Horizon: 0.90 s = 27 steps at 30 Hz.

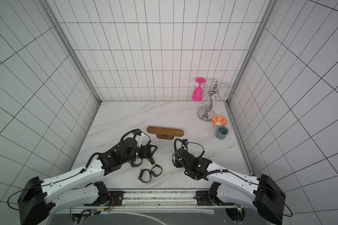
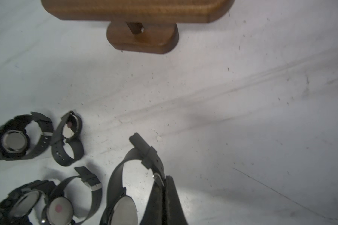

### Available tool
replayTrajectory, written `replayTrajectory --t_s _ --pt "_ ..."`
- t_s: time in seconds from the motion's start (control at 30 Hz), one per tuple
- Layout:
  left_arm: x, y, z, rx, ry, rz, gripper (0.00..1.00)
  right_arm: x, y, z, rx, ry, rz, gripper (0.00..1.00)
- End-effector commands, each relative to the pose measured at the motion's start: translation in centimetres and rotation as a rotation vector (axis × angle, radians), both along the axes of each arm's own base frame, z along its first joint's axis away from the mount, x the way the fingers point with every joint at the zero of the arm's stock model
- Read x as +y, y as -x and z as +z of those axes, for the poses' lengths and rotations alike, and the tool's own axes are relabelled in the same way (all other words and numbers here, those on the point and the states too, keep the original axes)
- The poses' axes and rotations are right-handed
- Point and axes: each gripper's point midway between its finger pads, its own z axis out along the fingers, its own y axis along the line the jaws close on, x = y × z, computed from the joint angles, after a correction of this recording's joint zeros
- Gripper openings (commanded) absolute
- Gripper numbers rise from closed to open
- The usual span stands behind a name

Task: Place watch on stand
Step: Pick up the watch at the center of the board.

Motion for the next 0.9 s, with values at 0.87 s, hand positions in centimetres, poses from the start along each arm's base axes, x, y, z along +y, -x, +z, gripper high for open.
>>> replayTrajectory --t_s 0.87 --pt "-5.3 2.1 3.5 -0.092 0.254 -0.112 0.69 6.5 -3.6 15.3 -0.314 -0.360 0.097 0.00"
